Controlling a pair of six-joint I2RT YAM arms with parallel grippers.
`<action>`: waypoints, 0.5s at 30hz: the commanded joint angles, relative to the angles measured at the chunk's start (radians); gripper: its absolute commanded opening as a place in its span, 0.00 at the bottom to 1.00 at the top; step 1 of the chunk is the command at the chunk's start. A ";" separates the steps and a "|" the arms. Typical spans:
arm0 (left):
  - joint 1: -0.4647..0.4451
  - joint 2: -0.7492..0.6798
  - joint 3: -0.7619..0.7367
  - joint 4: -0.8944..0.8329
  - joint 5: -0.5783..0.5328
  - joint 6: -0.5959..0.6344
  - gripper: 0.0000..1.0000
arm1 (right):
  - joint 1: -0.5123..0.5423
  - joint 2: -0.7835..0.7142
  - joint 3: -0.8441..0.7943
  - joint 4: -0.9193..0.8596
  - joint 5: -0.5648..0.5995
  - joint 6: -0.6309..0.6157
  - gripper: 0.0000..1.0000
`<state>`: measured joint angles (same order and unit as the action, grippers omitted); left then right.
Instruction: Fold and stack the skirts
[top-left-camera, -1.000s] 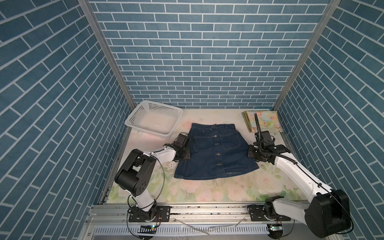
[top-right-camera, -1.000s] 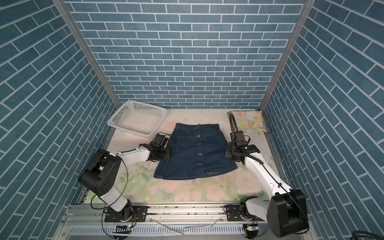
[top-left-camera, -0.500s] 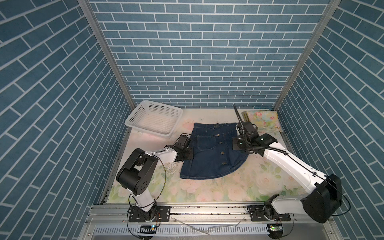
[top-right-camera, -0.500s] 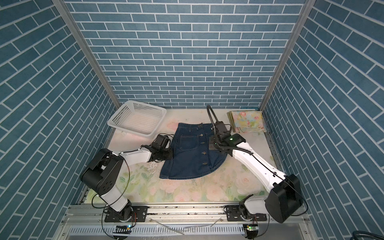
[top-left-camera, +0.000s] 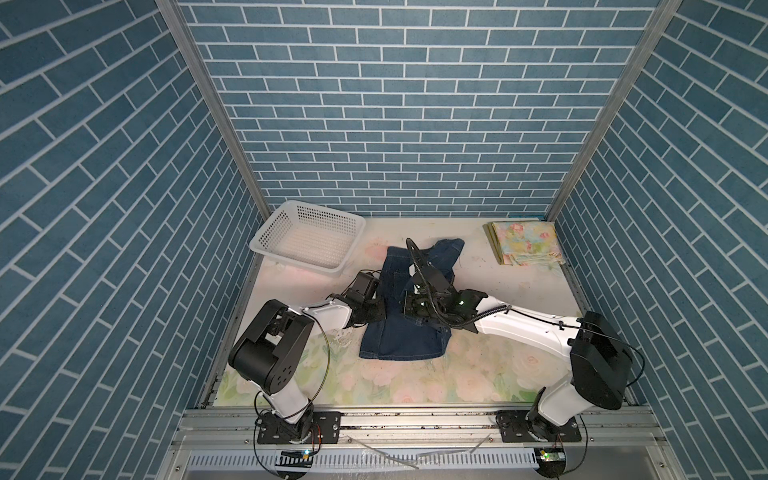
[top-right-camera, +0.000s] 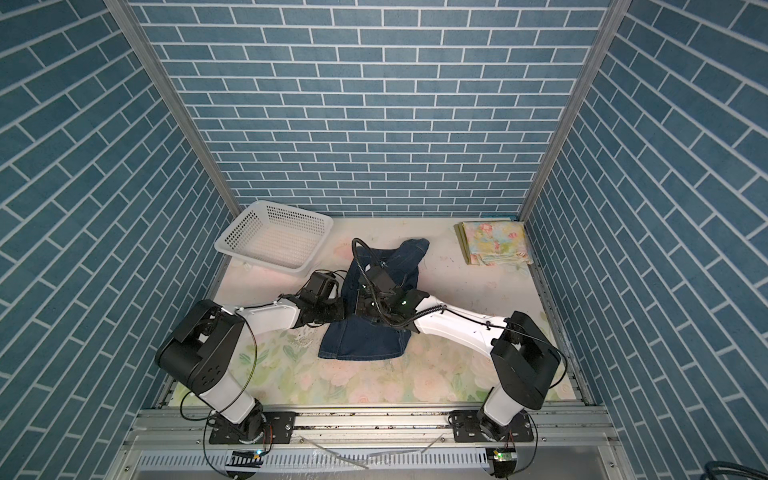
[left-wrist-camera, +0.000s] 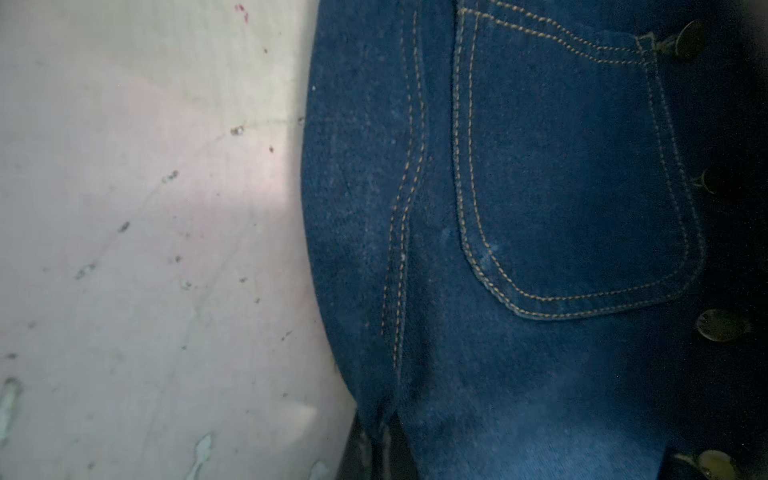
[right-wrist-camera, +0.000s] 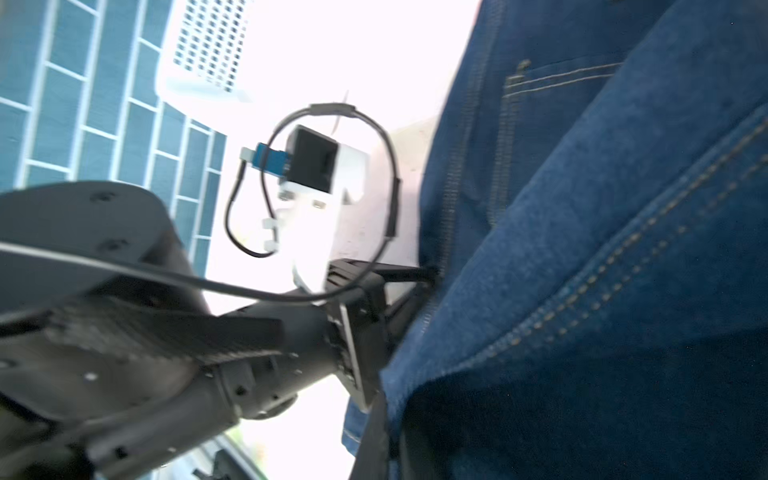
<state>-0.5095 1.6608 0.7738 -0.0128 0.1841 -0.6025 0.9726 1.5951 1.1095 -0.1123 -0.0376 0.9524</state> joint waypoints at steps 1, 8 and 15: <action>0.006 -0.021 -0.022 -0.007 0.011 -0.007 0.00 | 0.002 -0.034 -0.039 0.100 -0.016 0.041 0.39; 0.012 -0.026 -0.025 -0.010 0.014 -0.011 0.00 | -0.051 -0.157 -0.102 0.024 0.064 -0.008 0.76; 0.008 -0.007 -0.042 0.030 0.044 -0.040 0.00 | -0.211 -0.295 -0.170 -0.128 0.126 -0.069 0.77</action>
<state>-0.5018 1.6512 0.7540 0.0071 0.2016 -0.6235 0.8108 1.3396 0.9771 -0.1474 0.0387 0.9325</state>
